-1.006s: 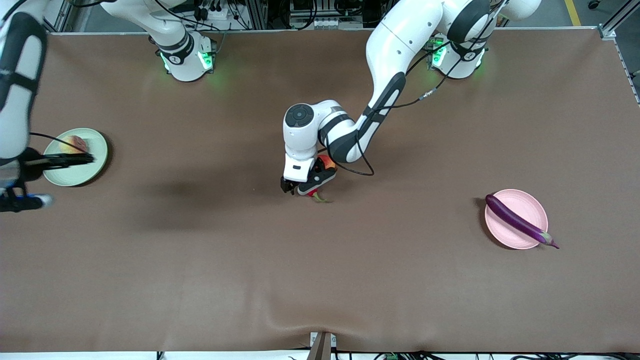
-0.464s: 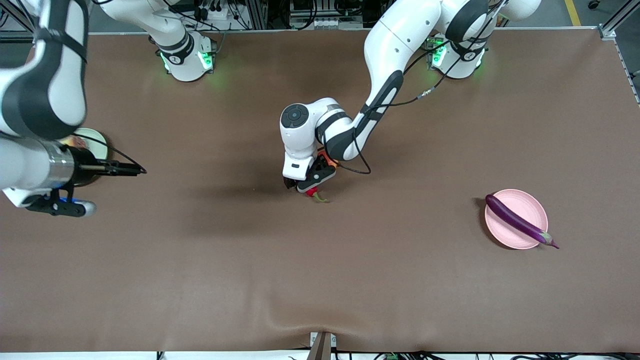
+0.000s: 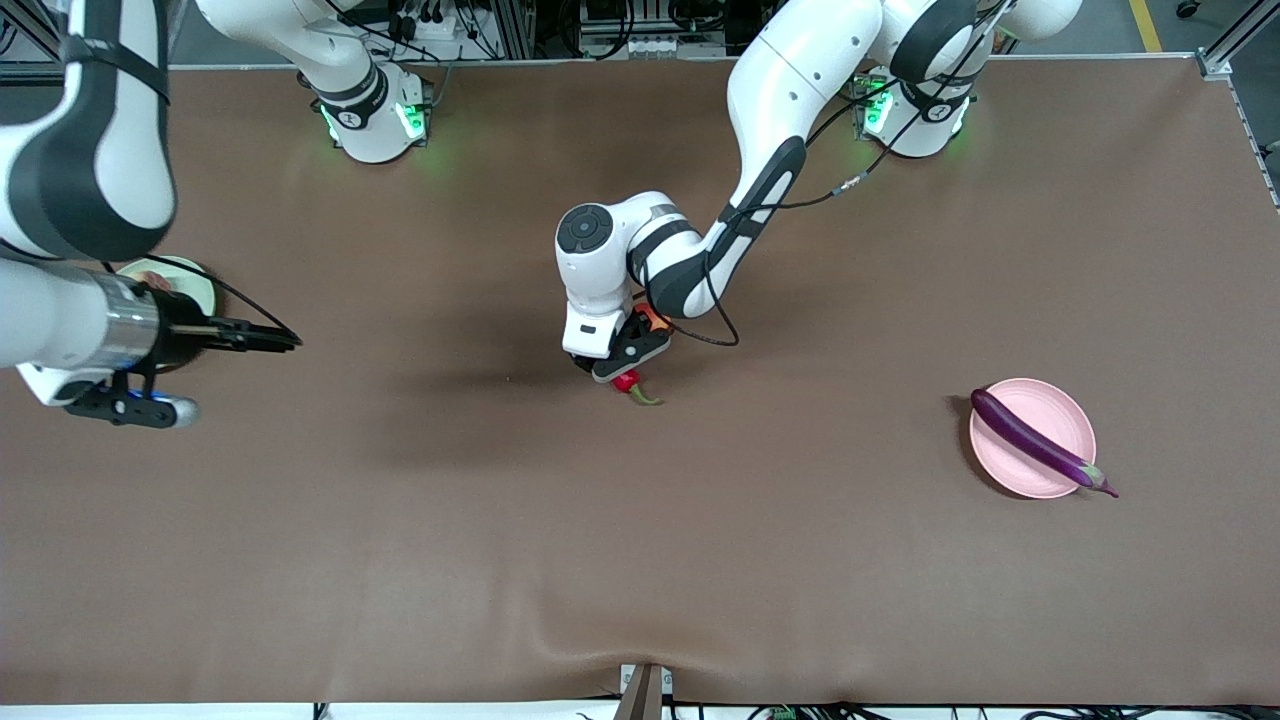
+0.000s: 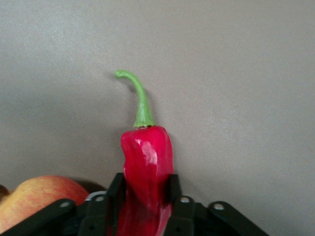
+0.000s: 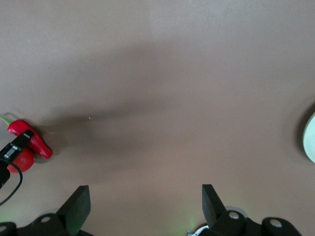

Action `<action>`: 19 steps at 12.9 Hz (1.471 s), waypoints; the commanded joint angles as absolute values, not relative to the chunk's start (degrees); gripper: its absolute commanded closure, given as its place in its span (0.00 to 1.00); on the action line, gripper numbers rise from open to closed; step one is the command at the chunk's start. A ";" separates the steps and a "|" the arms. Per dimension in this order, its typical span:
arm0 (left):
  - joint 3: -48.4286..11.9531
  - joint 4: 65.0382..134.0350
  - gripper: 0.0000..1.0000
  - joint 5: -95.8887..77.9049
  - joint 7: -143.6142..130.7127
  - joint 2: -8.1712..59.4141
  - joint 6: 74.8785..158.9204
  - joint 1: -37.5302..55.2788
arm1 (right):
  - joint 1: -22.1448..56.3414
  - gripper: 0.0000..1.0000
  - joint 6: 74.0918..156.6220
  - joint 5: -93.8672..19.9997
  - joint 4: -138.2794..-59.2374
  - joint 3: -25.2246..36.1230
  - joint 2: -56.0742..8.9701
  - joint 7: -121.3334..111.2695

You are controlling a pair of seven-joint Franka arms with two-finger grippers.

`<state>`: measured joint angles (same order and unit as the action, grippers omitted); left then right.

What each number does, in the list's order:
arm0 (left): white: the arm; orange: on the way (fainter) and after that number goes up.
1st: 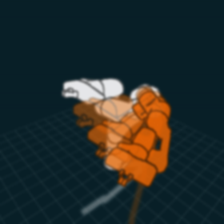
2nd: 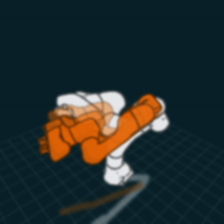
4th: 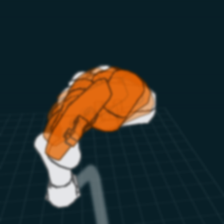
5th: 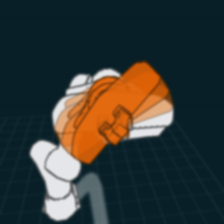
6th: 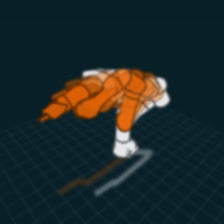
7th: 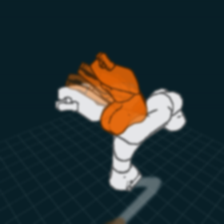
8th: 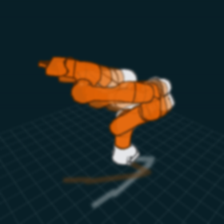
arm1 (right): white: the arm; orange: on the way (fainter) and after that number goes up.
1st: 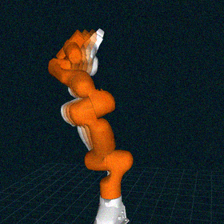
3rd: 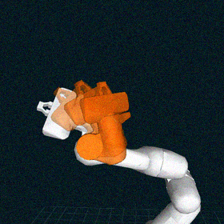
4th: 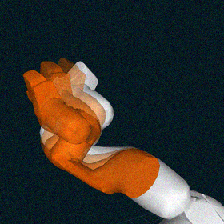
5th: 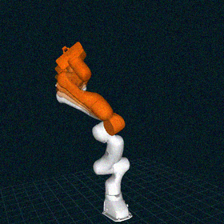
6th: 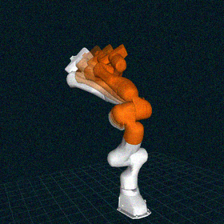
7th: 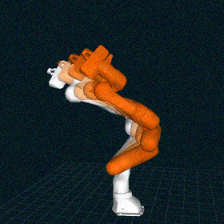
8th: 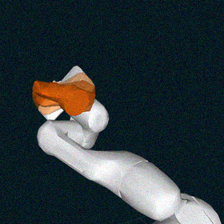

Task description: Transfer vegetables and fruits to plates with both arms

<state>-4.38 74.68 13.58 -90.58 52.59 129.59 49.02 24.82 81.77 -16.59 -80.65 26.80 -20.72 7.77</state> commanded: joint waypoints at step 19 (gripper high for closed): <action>-4.04 75.94 1.00 11.51 -93.43 36.21 111.64 27.45 | 24.52 0.00 105.97 -16.26 -92.99 7.67 -21.34 42.75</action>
<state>-3.38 74.08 12.36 -94.27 37.47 113.53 32.13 25.02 101.19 -16.64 -90.63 12.14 -21.13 35.54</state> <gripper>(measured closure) 0.626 0.000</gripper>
